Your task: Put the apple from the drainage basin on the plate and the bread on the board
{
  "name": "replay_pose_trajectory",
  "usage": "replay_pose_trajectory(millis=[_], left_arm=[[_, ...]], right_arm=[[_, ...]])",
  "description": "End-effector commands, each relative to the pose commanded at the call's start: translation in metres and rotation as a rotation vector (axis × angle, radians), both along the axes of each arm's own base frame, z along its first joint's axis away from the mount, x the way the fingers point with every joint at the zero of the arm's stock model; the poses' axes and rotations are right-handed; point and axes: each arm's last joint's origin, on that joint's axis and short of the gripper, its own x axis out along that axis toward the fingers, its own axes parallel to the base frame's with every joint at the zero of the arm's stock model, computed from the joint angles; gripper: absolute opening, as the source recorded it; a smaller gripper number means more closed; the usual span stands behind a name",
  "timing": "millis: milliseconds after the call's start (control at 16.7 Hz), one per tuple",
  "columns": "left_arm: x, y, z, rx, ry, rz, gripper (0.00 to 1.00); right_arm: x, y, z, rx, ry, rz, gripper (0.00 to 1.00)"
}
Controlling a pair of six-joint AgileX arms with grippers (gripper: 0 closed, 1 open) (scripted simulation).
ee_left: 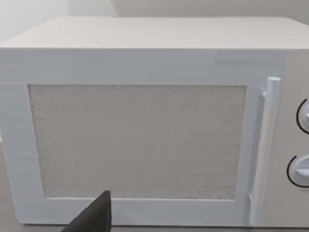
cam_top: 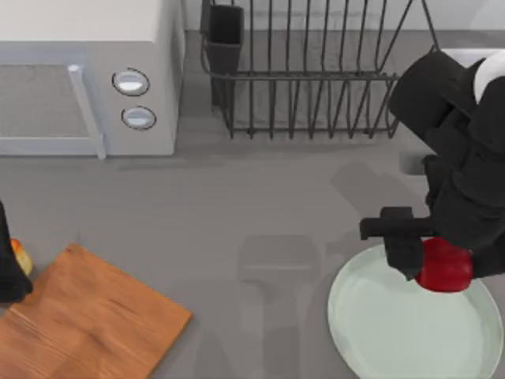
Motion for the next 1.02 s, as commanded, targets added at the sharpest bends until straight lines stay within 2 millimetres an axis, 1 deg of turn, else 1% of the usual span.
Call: replay_pose_trajectory(millis=[480,540,1020], left_arm=[[0.0000,0.0000,0.0000,0.000,0.000,0.000,1.00],[0.0000,0.0000,0.0000,0.000,0.000,0.000,1.00],[0.0000,0.0000,0.0000,0.000,0.000,0.000,1.00]], right_arm=[[0.0000,0.0000,0.0000,0.000,0.000,0.000,0.98],[0.0000,0.0000,0.0000,0.000,0.000,0.000,1.00],[0.0003,-0.0002,-0.0001,0.000,0.000,-0.001,1.00]])
